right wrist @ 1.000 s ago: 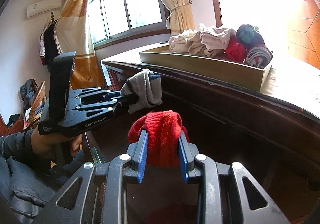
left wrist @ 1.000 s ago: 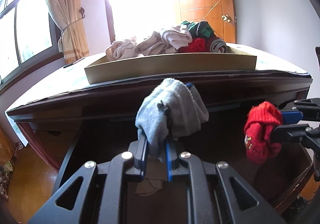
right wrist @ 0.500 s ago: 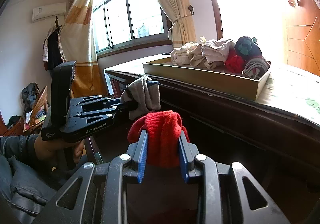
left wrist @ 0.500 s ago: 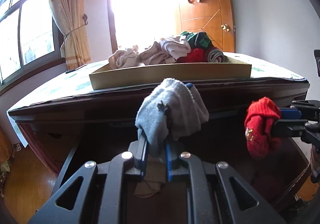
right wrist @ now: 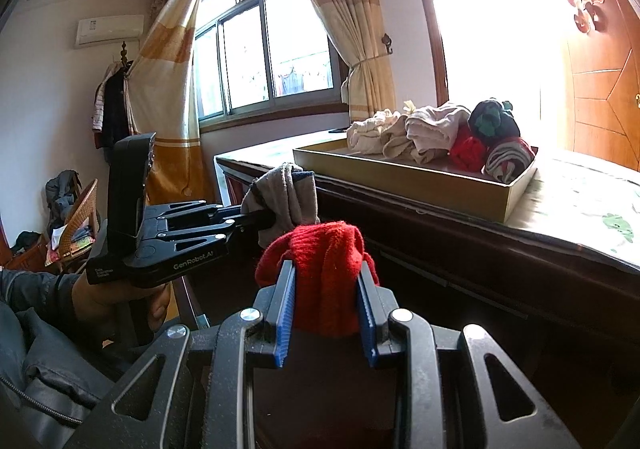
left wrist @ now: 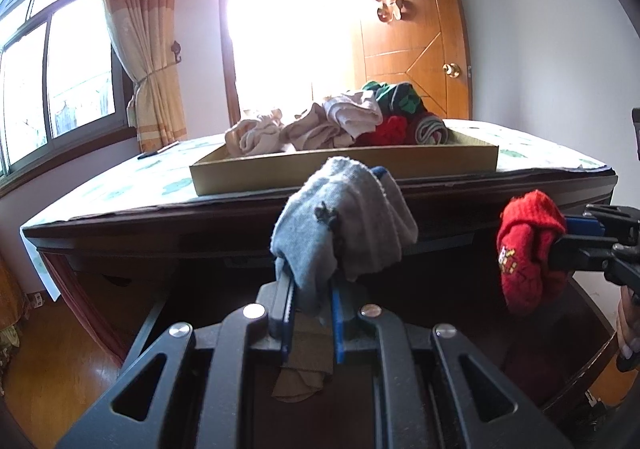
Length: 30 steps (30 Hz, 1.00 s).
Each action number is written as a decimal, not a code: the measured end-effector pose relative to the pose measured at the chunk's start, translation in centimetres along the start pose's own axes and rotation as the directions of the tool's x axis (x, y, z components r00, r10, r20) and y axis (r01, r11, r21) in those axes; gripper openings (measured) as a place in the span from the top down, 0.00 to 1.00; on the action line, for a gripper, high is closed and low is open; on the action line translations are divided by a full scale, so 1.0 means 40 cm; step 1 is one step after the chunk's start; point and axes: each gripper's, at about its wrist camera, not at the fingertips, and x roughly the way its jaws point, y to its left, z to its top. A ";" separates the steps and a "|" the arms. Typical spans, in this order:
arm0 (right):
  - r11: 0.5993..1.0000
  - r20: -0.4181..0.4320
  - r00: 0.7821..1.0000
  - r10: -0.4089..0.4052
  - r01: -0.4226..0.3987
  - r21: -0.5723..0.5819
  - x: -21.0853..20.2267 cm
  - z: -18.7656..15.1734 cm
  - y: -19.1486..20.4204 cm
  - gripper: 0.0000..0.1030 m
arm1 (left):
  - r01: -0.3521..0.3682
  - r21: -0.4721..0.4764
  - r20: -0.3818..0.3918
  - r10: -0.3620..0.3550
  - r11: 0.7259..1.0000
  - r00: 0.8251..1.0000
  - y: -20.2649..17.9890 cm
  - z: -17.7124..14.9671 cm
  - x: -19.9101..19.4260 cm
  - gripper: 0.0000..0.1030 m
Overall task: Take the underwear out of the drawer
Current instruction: 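Carry both held socks over the tray and lower them onto the clothes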
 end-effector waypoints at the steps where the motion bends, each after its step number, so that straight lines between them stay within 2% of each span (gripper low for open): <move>1: 1.000 0.007 1.000 0.001 -0.001 -0.002 -0.002 -0.001 0.000 0.70 | -0.002 0.002 0.006 0.002 1.000 1.000 0.000 0.000 -0.003 0.88; 12: 0.999 0.112 0.994 0.004 0.001 -0.045 -0.037 -0.005 0.011 0.70 | -0.029 0.006 0.069 0.028 1.000 0.997 0.000 0.011 -0.036 0.88; 30: 0.998 0.194 0.981 0.007 0.005 -0.064 -0.077 0.001 0.015 0.70 | -0.097 0.012 0.166 0.093 0.995 0.982 -0.001 0.053 -0.075 0.88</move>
